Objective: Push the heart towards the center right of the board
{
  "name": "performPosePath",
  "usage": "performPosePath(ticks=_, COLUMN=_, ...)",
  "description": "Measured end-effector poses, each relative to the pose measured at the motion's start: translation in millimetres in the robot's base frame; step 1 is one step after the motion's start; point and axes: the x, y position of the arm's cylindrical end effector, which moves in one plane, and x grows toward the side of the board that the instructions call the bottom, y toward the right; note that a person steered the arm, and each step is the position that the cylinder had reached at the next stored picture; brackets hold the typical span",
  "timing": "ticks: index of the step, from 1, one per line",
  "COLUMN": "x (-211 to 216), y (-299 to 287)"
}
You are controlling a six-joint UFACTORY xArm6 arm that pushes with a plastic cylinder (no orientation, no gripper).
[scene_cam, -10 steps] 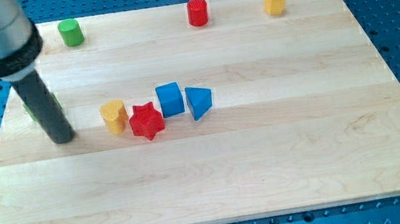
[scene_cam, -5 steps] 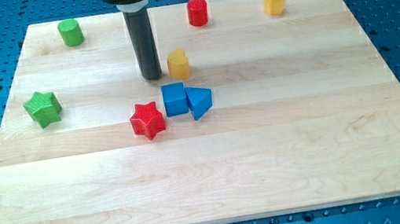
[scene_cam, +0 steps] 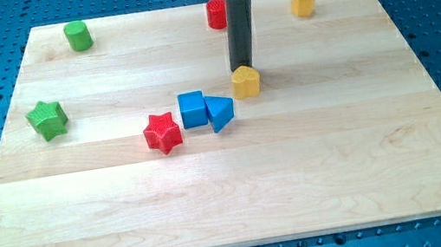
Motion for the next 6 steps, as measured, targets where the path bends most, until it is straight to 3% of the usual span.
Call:
performPosePath(ticks=1, x=2, y=3)
performPosePath(ticks=3, x=8, y=-61)
performPosePath(ticks=5, x=37, y=-46)
performPosePath(ticks=6, x=37, y=-3)
